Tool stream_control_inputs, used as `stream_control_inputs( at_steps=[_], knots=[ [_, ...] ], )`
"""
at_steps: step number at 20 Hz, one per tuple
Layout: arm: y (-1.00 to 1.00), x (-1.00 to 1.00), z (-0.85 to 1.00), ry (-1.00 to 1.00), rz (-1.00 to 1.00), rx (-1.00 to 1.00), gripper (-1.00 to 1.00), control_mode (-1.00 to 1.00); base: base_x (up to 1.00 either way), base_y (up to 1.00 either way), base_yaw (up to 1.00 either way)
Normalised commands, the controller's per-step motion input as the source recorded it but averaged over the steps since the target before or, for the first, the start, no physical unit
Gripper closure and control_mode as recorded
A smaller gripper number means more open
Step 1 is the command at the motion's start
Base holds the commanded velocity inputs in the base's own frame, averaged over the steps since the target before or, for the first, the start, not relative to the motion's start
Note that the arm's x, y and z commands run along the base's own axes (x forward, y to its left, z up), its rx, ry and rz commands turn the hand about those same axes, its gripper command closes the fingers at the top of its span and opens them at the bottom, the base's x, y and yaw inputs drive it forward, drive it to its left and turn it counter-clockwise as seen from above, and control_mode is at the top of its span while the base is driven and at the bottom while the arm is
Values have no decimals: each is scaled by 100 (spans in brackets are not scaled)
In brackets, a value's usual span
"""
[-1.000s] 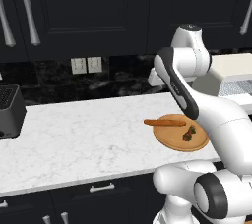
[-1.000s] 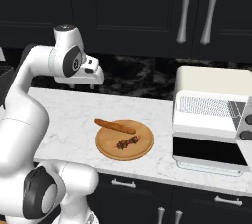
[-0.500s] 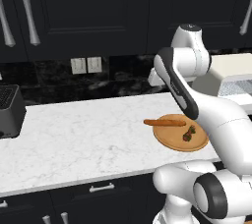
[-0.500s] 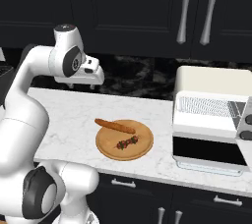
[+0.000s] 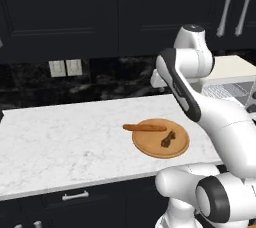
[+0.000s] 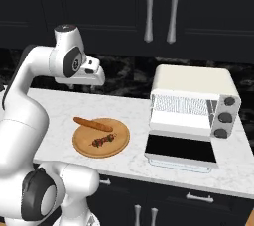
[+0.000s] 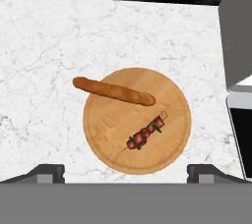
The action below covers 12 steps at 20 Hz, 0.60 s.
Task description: Pick up the kebab skewer and baguette bread, and place them inside the toaster oven. Close the toaster oven door and start by setting the timer.
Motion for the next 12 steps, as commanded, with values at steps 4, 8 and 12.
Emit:
stream_control_inputs(
  at_steps=[4, 8, 12],
  knots=[
    [0, 0, 0, 0, 0, 0, -100, 100, 3, -33, 0],
    [0, 0, 0, 0, 0, 0, -100, 100, 7, -27, 0],
    [0, 0, 0, 0, 0, 0, -100, 100, 11, -26, 0]
  ],
)
